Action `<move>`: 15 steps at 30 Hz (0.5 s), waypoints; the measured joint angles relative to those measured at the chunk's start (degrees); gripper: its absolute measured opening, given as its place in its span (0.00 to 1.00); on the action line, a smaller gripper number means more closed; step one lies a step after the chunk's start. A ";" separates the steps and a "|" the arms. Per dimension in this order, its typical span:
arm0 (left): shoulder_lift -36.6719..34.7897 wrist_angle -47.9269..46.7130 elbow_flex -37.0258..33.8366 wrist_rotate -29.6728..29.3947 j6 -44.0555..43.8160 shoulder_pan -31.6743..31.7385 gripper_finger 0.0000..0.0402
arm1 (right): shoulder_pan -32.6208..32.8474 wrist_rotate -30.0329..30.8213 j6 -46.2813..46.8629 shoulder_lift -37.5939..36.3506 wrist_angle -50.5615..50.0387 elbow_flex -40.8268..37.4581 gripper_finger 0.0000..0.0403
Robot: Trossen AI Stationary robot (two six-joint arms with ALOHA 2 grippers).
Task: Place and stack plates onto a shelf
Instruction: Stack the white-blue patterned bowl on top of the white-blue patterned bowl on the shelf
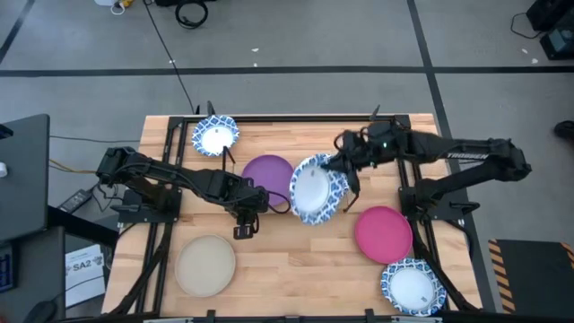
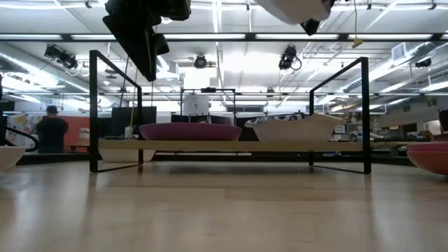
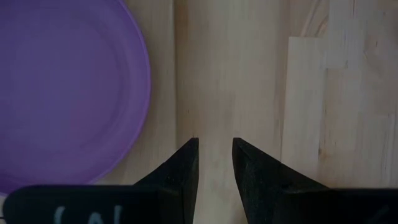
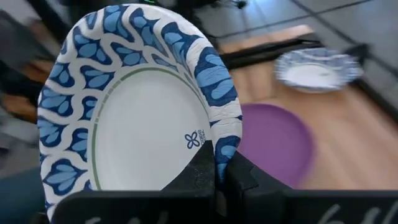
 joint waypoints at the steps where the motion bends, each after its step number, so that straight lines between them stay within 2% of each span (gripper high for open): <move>1: 0.00 0.00 0.00 0.02 -0.01 0.00 0.26 | -1.29 0.01 -1.06 0.13 -1.89 1.04 0.02; 6: 0.00 -0.01 0.00 0.01 0.00 -0.01 0.26 | -7.51 0.03 -5.71 1.64 -7.67 4.66 0.02; 15: -0.02 0.00 0.00 0.00 -0.02 0.00 0.26 | -15.69 -0.25 -11.39 6.39 -10.77 4.71 0.02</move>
